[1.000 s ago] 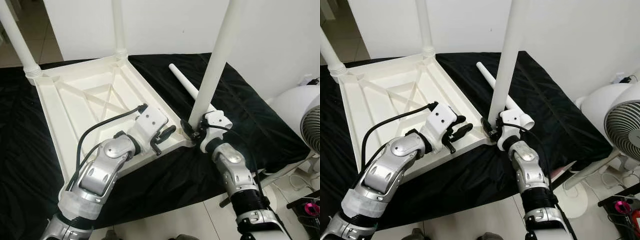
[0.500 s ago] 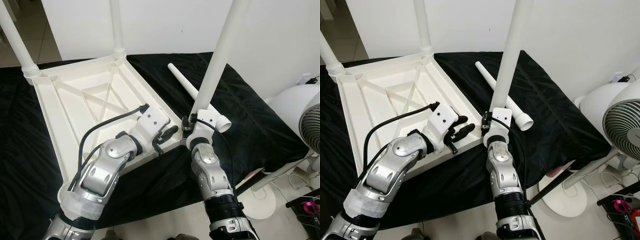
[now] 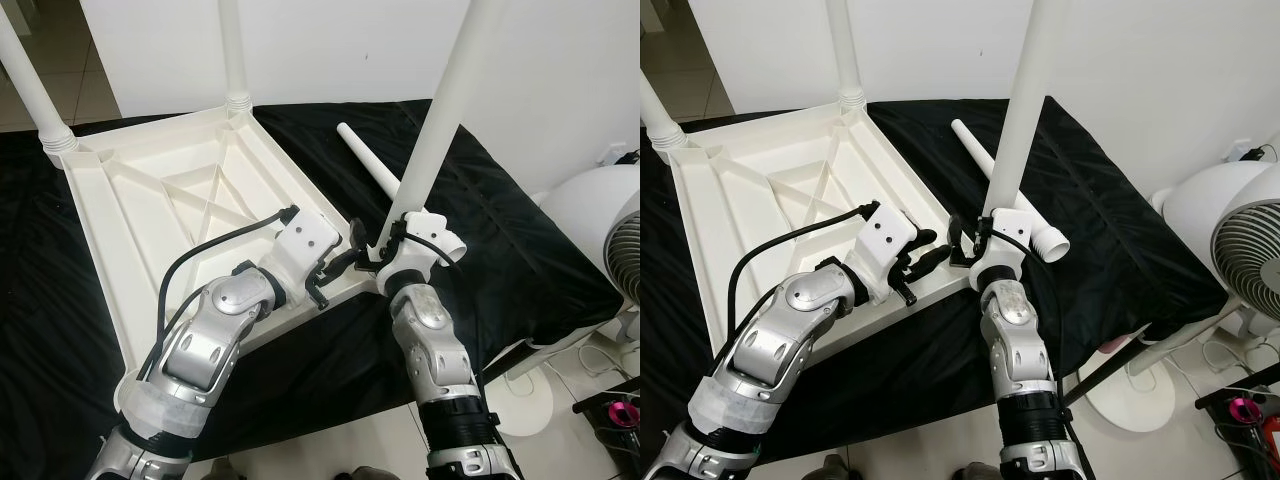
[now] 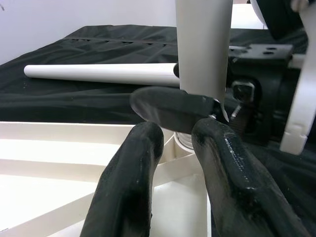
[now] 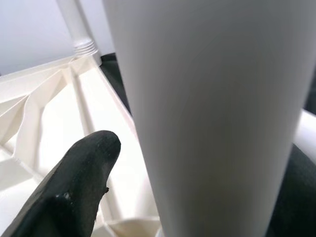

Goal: Building children table

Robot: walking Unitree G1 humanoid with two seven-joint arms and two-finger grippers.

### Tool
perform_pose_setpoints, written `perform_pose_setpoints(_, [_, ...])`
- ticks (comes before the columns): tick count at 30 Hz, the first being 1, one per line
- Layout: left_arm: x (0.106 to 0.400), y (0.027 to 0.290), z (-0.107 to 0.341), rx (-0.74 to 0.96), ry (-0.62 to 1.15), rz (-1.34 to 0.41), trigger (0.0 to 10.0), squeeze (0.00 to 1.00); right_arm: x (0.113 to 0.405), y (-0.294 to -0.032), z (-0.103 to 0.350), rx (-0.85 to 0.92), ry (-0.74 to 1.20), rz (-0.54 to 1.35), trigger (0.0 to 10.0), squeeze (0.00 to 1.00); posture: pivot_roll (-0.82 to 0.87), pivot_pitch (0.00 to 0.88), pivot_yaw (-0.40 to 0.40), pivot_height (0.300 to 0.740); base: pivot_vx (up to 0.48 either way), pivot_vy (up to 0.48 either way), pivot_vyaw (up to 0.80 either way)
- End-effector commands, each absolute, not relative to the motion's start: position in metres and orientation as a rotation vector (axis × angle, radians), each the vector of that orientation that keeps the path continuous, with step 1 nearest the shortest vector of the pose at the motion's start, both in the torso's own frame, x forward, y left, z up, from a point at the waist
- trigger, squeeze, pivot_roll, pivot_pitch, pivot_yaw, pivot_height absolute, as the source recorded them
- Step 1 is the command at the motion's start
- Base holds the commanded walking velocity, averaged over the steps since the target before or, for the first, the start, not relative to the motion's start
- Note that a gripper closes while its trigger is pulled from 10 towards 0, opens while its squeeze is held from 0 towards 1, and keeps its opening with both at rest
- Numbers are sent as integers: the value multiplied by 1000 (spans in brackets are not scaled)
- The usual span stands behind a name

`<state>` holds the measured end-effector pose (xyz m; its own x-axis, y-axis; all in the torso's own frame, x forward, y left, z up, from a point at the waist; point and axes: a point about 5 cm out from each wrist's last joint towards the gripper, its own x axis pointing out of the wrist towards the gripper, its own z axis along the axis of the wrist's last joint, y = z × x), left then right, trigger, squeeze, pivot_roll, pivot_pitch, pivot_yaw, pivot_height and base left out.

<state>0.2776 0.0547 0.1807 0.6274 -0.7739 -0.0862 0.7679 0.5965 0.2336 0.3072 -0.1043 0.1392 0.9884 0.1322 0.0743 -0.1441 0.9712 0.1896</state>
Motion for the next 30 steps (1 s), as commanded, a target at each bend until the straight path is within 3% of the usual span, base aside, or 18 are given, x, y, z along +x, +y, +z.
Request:
perform_pose_setpoints(1, [280, 55, 179, 256, -12, -878, 10000, 0, 307, -110, 137, 192, -63, 161, 10000, 1000, -56, 13, -31, 740, 0, 0, 0])
perform_pose_setpoints(2, [280, 55, 179, 256, -12, -878, 10000, 0, 307, -110, 137, 192, -63, 161, 10000, 1000, -56, 13, -31, 740, 0, 0, 0])
perform_pose_setpoints(3, [280, 55, 180, 257, -12, -878, 10000, 0, 307, -116, 136, 172, -67, 199, 10000, 0, -54, 10, -28, 740, 0, 0, 0])
perform_pose_setpoints(9, [282, 57, 181, 264, -15, -879, 10000, 0, 312, -142, 131, 73, -64, 436, 10000, 0, -56, 5, -20, 740, 0, 0, 0])
perform_pose_setpoints(15, [283, 54, 182, 269, -21, -891, 10000, 0, 322, -143, 125, -38, -19, 610, 10000, 0, -56, 0, -15, 740, 0, 0, 0])
perform_pose_setpoints(25, [284, 55, 184, 277, -26, -895, 10000, 0, 337, -139, 129, -109, -10, 714, 10000, 0, -43, 0, -18, 740, 0, 0, 0])
perform_pose_setpoints(26, [283, 55, 184, 279, -26, -896, 10000, 0, 341, -138, 130, -120, -3, 730, 9373, 0, -40, 0, -18, 740, 0, 0, 0])
perform_pose_setpoints(27, [283, 55, 184, 279, -26, -896, 10000, 0, 341, -138, 130, -120, -3, 730, 9373, 0, -40, 0, -18, 740, 0, 0, 0])
perform_pose_setpoints(28, [283, 55, 184, 280, -27, -897, 10000, 0, 344, -139, 129, -134, 5, 745, 0, 0, -35, 0, -22, 740, 0, 0, 0])
perform_pose_setpoints(30, [283, 55, 184, 281, -27, -892, 10000, 0, 346, -142, 126, -138, 31, 771, 0, 0, -30, 0, -29, 740, 0, 0, 0])
